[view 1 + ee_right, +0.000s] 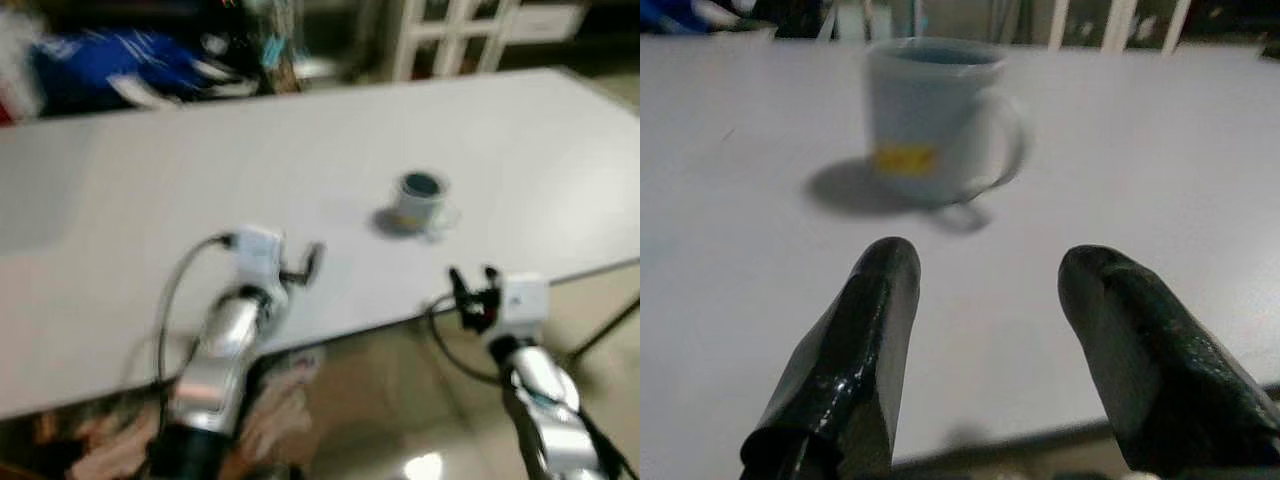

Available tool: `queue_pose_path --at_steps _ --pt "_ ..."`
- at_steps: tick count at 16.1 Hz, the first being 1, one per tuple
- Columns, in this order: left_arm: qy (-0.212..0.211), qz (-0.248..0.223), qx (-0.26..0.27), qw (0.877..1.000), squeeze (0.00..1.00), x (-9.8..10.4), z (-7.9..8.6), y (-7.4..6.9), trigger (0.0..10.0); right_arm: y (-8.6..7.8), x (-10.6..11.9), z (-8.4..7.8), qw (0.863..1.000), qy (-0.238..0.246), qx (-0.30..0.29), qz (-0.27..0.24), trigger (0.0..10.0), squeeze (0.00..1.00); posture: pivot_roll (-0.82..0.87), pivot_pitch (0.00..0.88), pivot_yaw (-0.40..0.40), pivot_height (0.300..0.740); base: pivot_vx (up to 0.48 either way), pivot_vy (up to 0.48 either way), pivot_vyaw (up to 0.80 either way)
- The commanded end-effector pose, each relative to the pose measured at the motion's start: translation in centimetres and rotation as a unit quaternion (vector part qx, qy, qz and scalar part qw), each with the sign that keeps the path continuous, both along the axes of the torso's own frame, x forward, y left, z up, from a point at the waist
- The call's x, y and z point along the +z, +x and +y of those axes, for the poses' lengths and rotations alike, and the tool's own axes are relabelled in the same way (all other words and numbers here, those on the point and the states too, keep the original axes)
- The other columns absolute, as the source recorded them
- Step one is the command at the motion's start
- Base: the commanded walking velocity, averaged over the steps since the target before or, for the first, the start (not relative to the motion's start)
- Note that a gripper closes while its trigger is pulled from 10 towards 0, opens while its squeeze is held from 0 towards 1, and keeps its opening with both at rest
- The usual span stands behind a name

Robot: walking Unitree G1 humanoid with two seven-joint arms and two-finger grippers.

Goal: Setting the table

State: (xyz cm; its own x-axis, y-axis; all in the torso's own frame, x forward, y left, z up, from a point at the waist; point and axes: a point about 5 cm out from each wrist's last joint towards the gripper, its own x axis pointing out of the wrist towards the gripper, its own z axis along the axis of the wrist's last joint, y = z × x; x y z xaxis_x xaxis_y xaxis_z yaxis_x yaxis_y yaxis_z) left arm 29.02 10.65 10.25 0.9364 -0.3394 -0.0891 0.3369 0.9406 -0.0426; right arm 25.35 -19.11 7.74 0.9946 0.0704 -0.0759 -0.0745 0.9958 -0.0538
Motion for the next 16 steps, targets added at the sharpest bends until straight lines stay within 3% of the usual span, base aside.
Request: queue_pose_path --at_steps 1,13,16 --pt "0.010 -0.014 0.003 1.000 0.00 0.71 0.36 0.40 10.0 0.15 0.34 0.38 1.000 0.004 0.006 -0.005 10.0 0.00 -0.03 0.000 -0.006 0.740 0.000 0.431 0.62" --pt "0.018 -0.022 -0.014 0.999 0.00 0.86 -0.26 0.29 10.0 0.63 -0.08 0.64 1.000 -0.001 0.016 0.003 10.0 0.00 -0.02 0.000 -0.005 0.740 0.000 0.429 0.55" --pt "0.022 -0.024 -0.018 0.999 0.00 0.92 -0.07 0.41 10.0 0.74 -0.21 0.34 1.000 -0.006 -0.001 0.006 10.0 0.00 -0.02 0.000 -0.002 0.740 0.000 0.439 0.00"
